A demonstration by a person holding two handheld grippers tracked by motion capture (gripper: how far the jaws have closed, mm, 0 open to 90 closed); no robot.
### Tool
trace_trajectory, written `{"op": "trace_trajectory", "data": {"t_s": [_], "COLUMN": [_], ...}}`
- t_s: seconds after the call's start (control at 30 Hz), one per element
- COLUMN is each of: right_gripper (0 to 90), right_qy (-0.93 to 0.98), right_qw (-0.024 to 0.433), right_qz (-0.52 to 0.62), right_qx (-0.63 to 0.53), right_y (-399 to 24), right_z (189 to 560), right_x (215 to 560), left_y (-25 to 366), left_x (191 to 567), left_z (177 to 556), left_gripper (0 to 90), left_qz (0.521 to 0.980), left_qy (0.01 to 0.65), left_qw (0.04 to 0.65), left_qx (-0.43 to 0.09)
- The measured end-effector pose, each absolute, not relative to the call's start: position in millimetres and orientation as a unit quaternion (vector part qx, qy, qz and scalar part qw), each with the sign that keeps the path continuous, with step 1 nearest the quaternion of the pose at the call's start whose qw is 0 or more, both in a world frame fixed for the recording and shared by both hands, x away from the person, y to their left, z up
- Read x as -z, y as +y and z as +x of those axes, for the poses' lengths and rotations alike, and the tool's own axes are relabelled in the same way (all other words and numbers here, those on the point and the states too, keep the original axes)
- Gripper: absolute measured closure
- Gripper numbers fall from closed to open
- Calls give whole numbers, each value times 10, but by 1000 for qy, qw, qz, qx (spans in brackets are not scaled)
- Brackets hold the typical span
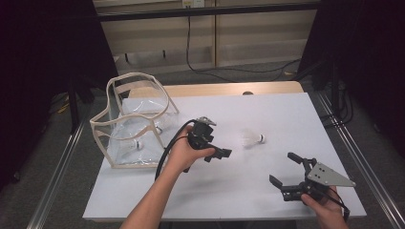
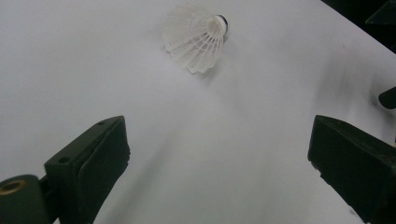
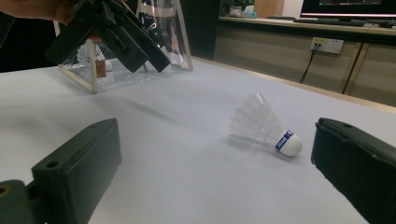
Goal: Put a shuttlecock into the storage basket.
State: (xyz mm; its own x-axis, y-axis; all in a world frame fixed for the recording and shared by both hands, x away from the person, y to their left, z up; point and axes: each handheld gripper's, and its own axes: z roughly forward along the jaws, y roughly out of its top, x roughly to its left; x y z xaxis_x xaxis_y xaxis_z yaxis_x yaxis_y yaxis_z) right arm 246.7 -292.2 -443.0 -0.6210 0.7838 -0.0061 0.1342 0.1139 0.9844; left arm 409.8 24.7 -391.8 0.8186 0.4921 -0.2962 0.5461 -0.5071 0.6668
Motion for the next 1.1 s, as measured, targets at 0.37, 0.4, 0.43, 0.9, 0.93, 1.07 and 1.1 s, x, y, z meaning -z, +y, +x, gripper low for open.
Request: {"op": "trace_trajectory", "data": {"t_s": [0.37,0.4,0.43,0.9,0.93,1.07,1.1], "right_gripper": [11,11,11,11,11,11,11], "right_qy": [691,691,691,691,691,691,691], "right_qw": [283,283,282,283,283,283,284], "right_qz": [332,331,332,332,332,332,332], "right_qx": [-576,-576,-577,-576,-576,-577,-576], "right_y": [-2925,-2925,-2924,-2928,-2929,-2928,-2928], "right_z": [2469,2469,2469,2468,2469,2469,2468], "right_x": [4431,4430,4430,4430,4430,4429,4429], "left_y": [183,171,162,96,87,47,40], "left_x": [3998,4005,4014,4097,4099,4106,4107], "left_z": [4098,4096,4098,4142,4143,4146,4145], "left_gripper": [54,54,54,34,29,17,17], "left_qz": [869,867,867,858,856,848,849], "left_qy": [293,296,295,300,301,305,304], "left_qw": [399,401,402,416,419,433,432], "left_qx": [19,20,22,16,18,26,25]}}
